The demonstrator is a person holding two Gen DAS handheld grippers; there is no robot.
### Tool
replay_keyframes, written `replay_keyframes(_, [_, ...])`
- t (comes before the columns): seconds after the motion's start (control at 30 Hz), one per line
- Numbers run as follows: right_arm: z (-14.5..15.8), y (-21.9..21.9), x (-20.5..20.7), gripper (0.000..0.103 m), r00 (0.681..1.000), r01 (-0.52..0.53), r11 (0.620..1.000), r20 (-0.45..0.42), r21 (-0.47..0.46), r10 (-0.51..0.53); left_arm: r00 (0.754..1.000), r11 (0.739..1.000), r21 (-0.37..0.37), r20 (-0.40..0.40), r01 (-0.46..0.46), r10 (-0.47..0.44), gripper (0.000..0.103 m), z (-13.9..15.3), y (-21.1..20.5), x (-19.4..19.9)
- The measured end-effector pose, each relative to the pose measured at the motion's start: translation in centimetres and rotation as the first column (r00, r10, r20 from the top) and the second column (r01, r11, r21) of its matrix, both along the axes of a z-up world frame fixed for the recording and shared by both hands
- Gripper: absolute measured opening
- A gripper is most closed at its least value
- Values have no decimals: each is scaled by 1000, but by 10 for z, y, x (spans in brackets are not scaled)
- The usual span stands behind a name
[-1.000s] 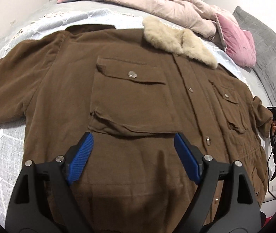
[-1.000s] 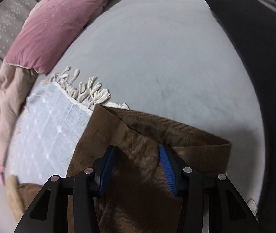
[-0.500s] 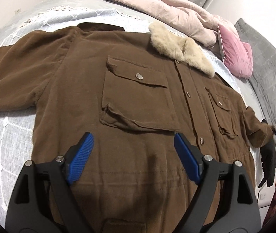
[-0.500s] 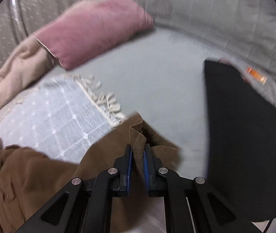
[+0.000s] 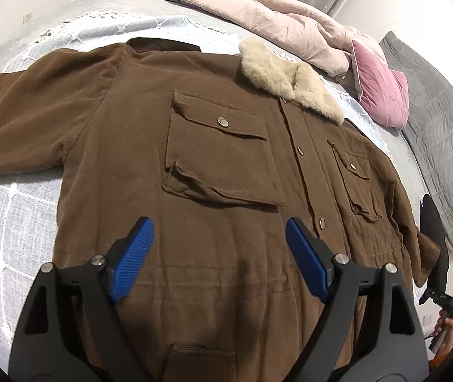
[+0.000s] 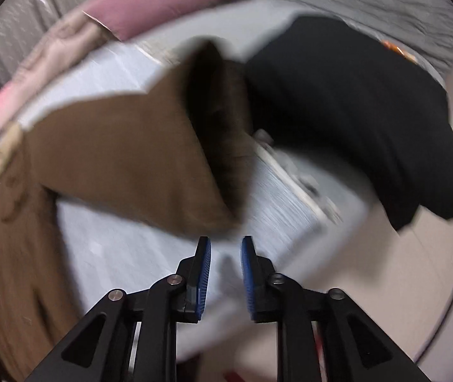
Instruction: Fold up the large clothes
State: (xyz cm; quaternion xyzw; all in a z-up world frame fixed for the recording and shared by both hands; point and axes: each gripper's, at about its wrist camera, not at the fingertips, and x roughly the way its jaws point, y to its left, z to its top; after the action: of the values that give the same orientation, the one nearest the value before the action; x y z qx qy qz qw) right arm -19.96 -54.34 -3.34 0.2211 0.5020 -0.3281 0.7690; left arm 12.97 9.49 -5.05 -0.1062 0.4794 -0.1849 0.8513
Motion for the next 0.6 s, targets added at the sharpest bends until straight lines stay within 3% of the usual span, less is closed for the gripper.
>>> replay_keyframes(0.03, [8,-4,-4,25,999,10,1000,32,3,-10,1000,1000,3,1,-1,1,85,0,0,0])
replay_keyframes(0.1, [27,-11,-7,40,992,18,999,123,30,-22,1000,1000,6,-1,-6,6,85,-1,0,2])
replay_keyframes(0.17, [45,-15,1,66,980,-1,999,199,34,-6,1000,1000,5,-11,-8,8,85,-4,-2,4])
replay_keyframes(0.23, [49,-18,19,71,978,-34,999,208,14,30,1000,1000,5,-18,-4,4,85,-6,-5,5])
replay_keyframes(0.43, [3,-51,77,73,995,13,997,98,71,-20,1000,1000,16,-18,6,-6,85,-7,-9,6])
replay_keyframes(0.53, [-14,-67,89,72,984,87,992,145,89,-99,1000,1000,22,-22,0,1,85,-9,-8,9])
replay_keyframes(0.6, [-18,-66,87,58,966,114,989,222,98,-134,1000,999,32,-22,-5,5,85,-11,-8,11])
